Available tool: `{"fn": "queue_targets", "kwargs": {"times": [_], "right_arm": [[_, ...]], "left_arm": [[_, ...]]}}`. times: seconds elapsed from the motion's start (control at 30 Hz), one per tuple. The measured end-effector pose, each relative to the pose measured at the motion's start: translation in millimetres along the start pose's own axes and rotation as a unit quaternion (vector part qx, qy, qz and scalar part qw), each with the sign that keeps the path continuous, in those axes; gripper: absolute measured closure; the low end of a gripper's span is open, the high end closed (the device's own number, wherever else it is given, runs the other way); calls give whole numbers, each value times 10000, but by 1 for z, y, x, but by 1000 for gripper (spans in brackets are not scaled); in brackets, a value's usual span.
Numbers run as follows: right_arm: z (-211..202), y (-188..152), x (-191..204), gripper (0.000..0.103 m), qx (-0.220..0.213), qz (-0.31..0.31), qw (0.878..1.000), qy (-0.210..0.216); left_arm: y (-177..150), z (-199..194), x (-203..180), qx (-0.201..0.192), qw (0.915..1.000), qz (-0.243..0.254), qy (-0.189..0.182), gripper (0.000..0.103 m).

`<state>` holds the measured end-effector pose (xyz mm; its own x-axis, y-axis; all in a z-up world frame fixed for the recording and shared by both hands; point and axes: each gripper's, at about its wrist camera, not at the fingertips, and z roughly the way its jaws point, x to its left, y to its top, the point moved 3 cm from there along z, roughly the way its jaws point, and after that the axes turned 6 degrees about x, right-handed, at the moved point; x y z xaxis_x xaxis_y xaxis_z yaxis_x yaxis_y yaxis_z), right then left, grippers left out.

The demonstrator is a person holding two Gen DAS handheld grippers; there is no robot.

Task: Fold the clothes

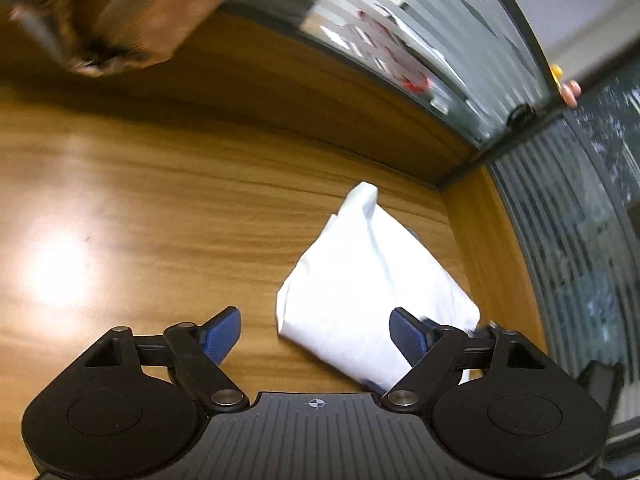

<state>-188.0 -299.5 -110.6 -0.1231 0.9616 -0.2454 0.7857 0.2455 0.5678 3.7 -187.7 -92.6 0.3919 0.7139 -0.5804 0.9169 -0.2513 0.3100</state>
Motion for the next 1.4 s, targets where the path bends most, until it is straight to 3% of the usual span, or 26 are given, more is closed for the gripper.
{"fn": "queue_targets", "kwargs": {"times": [0.27, 0.47, 0.53, 0.63, 0.67, 0.7, 0.77, 0.97, 1.23, 1.33, 1.4], "right_arm": [[39, 26, 56, 18, 106, -1428, 9880, -573], [56, 22, 78, 26, 94, -1897, 9784, -821], [55, 21, 79, 37, 43, -1977, 9766, -848], [54, 19, 80, 62, -34, -2097, 9737, -890], [53, 18, 80, 81, -60, -2137, 9727, -904], [53, 17, 80, 88, -91, -2162, 9720, -915], [43, 19, 75, 91, -227, -1993, 9755, -900], [21, 23, 62, 92, -399, -1637, 9818, -872], [9, 13, 44, 93, -482, -1354, 9849, -969], [6, 8, 35, 96, -491, -1218, 9861, -1016], [4, 5, 29, 101, -479, -1126, 9869, -1051]], "left_arm": [[1, -8, 20, 35, 9990, -369, -232, 13], [6, 8, 39, 190, 9953, -826, -466, 11], [8, 17, 46, 255, 9930, -1008, -556, 11], [10, 30, 54, 360, 9883, -1291, -735, 11], [11, 35, 56, 392, 9865, -1378, -797, 11], [11, 41, 58, 433, 9848, -1448, -859, 10], [13, 55, 58, 563, 9818, -1536, -965, 9], [30, 107, 41, 1024, 9754, -1496, -1257, 9], [61, 165, 3, 1592, 9703, -1083, -1465, 9], [65, 183, -3, 1880, 9617, -1203, -1590, 14], [67, 189, -5, 1944, 9602, -1240, -1579, 24]]}}
